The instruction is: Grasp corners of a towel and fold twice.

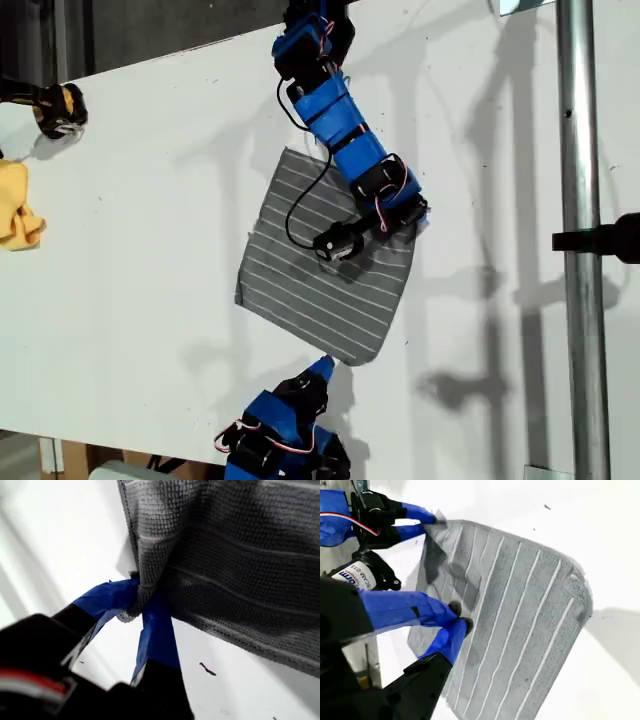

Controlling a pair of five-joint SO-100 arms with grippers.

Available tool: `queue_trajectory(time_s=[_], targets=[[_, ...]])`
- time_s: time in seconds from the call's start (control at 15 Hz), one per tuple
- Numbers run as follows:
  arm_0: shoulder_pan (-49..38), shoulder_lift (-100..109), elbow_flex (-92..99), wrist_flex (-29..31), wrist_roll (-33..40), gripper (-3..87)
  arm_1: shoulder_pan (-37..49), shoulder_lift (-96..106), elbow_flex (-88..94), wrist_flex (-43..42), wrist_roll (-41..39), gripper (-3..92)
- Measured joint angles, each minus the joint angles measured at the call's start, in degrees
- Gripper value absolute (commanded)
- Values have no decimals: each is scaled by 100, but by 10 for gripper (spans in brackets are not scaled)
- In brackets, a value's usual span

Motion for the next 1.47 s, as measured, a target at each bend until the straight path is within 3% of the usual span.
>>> queue_trajectory(time_s=[0.33, 0.73, 1.47], targets=[[158, -422, -299, 352, 501, 364, 0, 0, 0, -35, 0, -1], [193, -809, -422, 519, 729, 368, 0, 0, 18, -62, 0, -1], [141, -2355, 984, -967, 255, 345, 0, 18, 97, -97, 0, -1]])
